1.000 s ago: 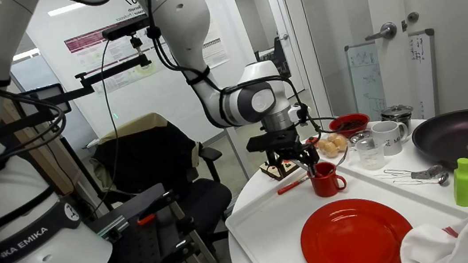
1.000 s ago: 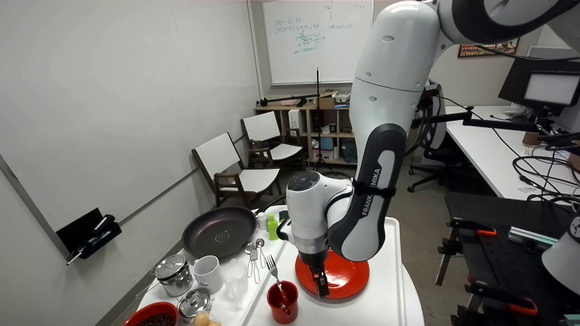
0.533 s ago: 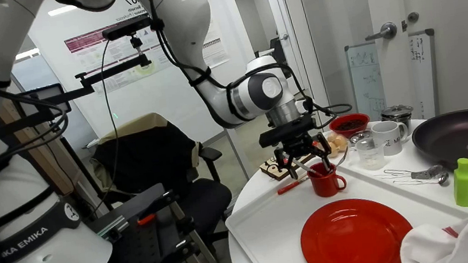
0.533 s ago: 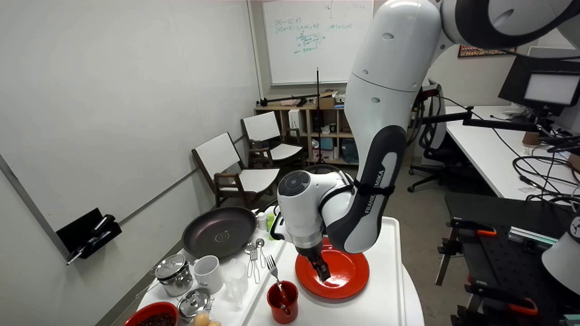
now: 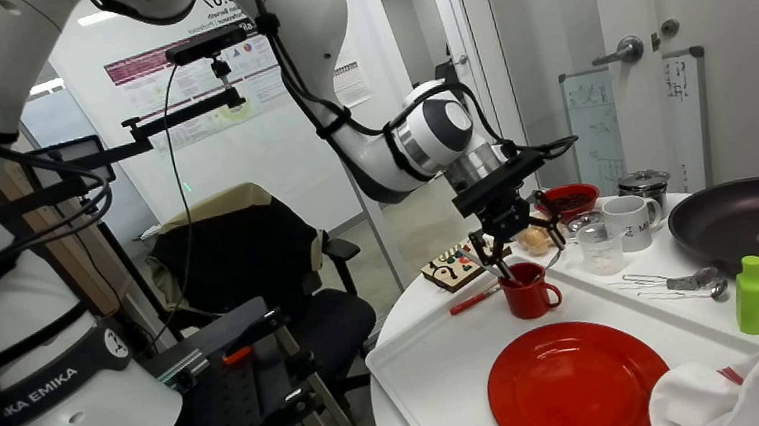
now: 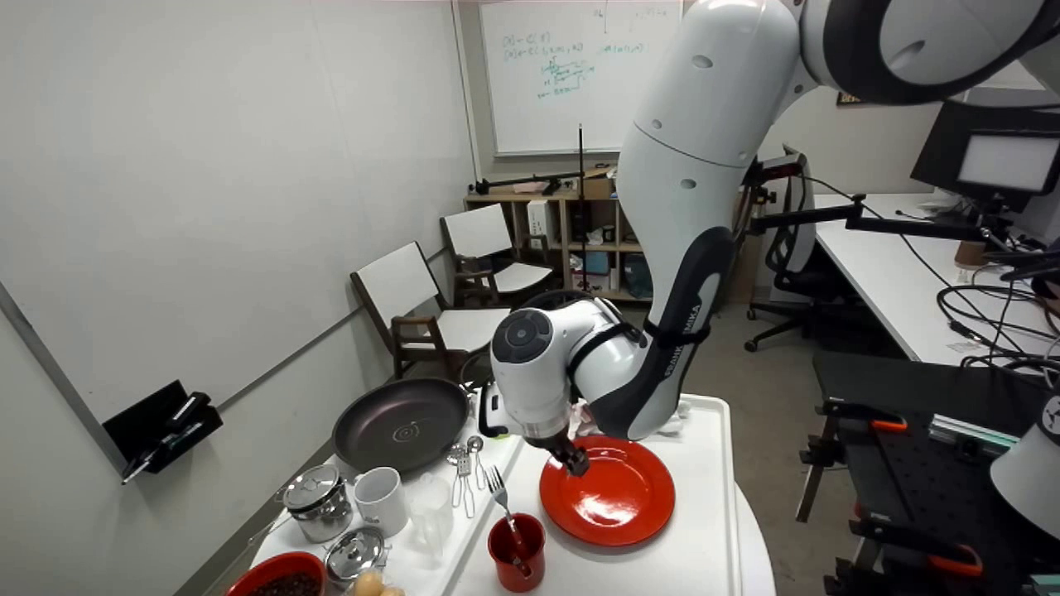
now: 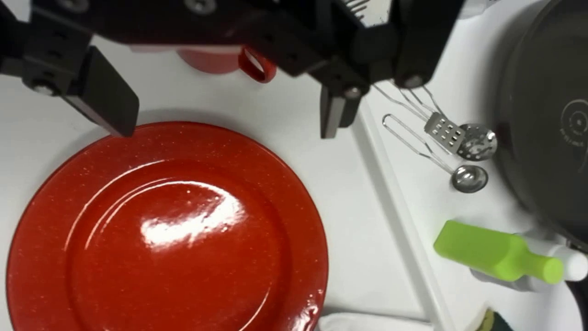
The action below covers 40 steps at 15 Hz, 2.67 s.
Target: Wipe the red plate with the towel on the left, and then shift the red cup to the rear
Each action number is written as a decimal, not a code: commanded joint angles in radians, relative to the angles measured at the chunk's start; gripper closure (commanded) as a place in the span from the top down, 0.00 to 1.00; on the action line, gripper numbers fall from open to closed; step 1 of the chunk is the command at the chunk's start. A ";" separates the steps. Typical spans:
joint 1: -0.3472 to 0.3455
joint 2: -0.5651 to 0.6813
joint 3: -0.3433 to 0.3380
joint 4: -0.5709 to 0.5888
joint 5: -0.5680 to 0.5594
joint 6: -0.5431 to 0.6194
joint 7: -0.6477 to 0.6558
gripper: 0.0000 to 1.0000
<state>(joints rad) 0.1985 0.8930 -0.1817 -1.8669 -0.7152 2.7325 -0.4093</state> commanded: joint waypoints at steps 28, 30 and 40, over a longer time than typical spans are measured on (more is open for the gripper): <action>-0.236 0.203 0.307 0.208 -0.029 -0.048 -0.683 1.00; -0.231 0.232 0.307 0.245 -0.006 -0.061 -0.720 1.00; -0.204 0.315 0.300 0.341 0.093 -0.093 -0.836 1.00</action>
<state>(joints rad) -0.0150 1.1765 0.1148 -1.5789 -0.6642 2.6734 -1.1895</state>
